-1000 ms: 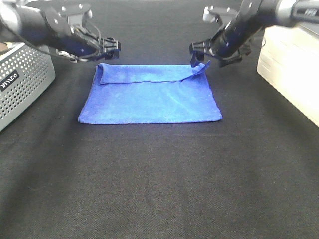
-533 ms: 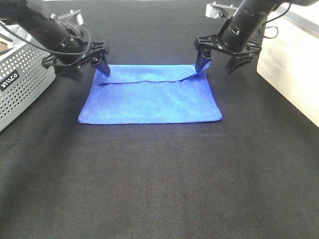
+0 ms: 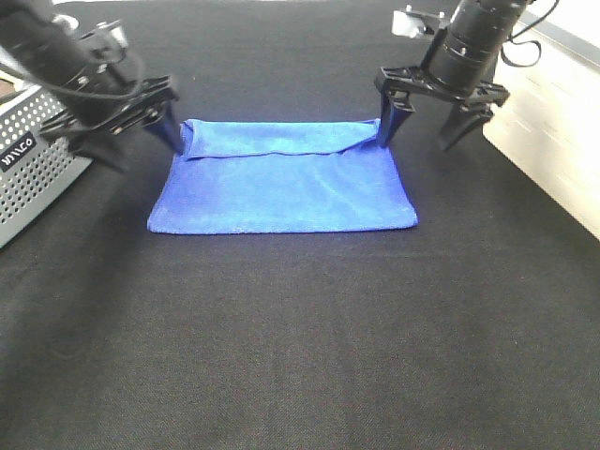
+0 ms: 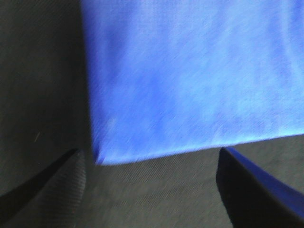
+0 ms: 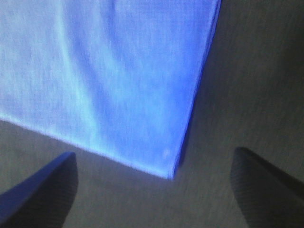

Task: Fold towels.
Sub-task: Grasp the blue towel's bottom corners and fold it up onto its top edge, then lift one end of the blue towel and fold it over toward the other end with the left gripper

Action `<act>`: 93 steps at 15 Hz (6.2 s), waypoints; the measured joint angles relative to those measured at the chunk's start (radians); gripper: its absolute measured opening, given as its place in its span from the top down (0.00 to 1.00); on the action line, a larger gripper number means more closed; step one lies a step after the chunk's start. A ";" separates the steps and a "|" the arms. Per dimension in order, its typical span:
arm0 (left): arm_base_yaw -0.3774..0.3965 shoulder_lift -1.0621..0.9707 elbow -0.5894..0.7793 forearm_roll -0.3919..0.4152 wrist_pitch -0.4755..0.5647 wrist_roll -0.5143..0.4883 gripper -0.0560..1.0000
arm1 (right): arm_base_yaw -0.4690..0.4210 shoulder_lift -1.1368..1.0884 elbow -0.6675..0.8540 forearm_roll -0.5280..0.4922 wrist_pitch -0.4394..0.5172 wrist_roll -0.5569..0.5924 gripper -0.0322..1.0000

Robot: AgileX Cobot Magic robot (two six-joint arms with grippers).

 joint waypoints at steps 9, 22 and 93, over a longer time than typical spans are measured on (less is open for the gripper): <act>0.011 -0.021 0.141 -0.017 -0.201 -0.035 0.26 | -0.154 -0.155 0.456 0.423 -0.260 -0.385 0.17; 0.004 0.137 0.140 -0.195 -0.259 0.110 0.36 | -0.154 0.017 0.447 0.495 -0.318 -0.410 0.25; 0.004 0.284 -0.121 -0.261 -0.133 0.148 0.37 | -0.177 0.032 0.279 0.357 -0.246 -0.236 0.30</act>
